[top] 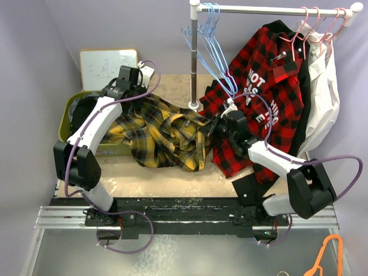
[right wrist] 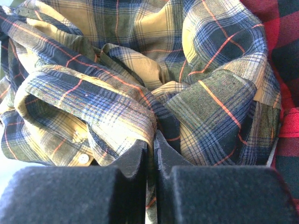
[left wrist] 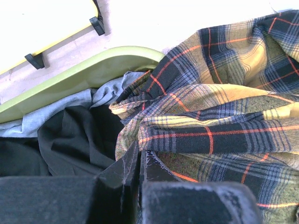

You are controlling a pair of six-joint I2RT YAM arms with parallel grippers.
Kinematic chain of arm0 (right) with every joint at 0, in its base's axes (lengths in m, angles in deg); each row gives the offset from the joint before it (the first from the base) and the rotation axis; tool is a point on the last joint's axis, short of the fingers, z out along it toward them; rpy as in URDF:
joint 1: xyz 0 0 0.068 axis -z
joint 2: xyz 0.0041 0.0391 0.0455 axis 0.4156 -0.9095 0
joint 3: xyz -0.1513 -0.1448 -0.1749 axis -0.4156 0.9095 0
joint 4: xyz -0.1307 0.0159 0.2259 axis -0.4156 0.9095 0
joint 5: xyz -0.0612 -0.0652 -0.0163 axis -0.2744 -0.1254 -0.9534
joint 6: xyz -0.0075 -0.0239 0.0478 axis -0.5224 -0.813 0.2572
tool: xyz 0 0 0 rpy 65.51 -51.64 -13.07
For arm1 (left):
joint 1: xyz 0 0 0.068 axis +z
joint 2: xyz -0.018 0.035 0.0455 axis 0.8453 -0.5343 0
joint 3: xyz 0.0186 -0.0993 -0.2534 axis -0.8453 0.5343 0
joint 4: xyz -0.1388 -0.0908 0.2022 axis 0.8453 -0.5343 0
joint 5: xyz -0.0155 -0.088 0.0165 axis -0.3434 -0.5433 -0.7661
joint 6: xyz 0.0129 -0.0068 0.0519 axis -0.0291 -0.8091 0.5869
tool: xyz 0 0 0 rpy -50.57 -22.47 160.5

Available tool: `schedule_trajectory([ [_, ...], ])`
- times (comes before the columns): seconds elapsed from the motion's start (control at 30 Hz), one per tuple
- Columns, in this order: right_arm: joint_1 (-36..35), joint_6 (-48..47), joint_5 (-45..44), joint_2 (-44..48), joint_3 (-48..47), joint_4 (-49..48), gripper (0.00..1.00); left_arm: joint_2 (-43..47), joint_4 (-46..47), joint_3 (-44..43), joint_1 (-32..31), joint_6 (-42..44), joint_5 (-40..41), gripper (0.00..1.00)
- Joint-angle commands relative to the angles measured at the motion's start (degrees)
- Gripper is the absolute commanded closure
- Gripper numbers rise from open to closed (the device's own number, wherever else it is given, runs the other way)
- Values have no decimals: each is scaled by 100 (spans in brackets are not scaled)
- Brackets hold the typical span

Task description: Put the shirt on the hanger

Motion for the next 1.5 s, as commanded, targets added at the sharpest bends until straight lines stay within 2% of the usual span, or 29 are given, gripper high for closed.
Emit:
schedule_trajectory([
  [0.0,29,-166,-79,165,88,-190,81,155,-48,-493,188,-80,100,100],
  [0.03,29,-171,-40,217,153,-361,69,178,-111,-550,186,-74,75,100],
  [0.1,34,-189,13,335,390,-723,51,190,-216,-645,188,-48,78,100],
  [0.13,29,-236,47,408,491,-854,44,176,-295,-701,184,-32,60,100],
  [0.17,29,-330,84,491,604,-956,41,162,-360,-746,184,-14,52,100],
  [0.2,34,-431,51,612,667,-945,10,149,-418,-773,186,-6,31,100],
  [0.23,29,-508,-5,737,719,-874,1,147,-438,-774,184,0,8,100],
  [0.27,24,-600,94,899,747,-779,0,156,-436,-755,184,2,-11,100],
  [0.37,33,-1198,519,1659,1030,-686,0,155,-439,-710,184,11,-97,96],
  [0.43,20,-1366,591,2696,1441,-795,0,147,-449,-682,184,4,-151,94],
  [0.53,20,-1729,302,4135,1585,-227,0,153,-482,-651,184,-8,-264,88],
  [0.57,20,-1896,71,4437,1427,128,0,157,-492,-646,184,-19,-280,83],
  [0.6,20,-2469,-379,4646,676,1000,0,217,-485,-602,185,-28,-332,55],
  [0.63,20,-2680,-670,4582,314,1298,0,240,-478,-579,185,-33,-353,44],
  [0.73,20,-3054,-1212,4019,-891,1766,0,308,-476,-582,189,-24,-366,38],
  [0.9,49,-3463,-1919,2152,-3198,2604,2,363,-474,-613,184,41,-266,21],
  [0.97,154,-3430,-1950,1673,-3794,2575,11,440,-492,-623,186,85,-254,17],
  [1.0,231,-3391,-1903,1465,-4098,2577,20,494,-500,-623,184,111,-259,15],
  [1.07,386,-3287,-1721,1041,-4620,2631,36,616,-530,-614,184,190,-318,12],
  [1.1,432,-3257,-1587,879,-4805,2596,40,702,-548,-603,188,243,-363,11],
  [1.23,459,-3047,-1234,178,-5478,2707,41,1173,-415,-417,185,381,-397,10],
  [1.47,459,-2704,-969,-355,-5855,2629,41,1504,-299,-193,186,533,-149,10],
])
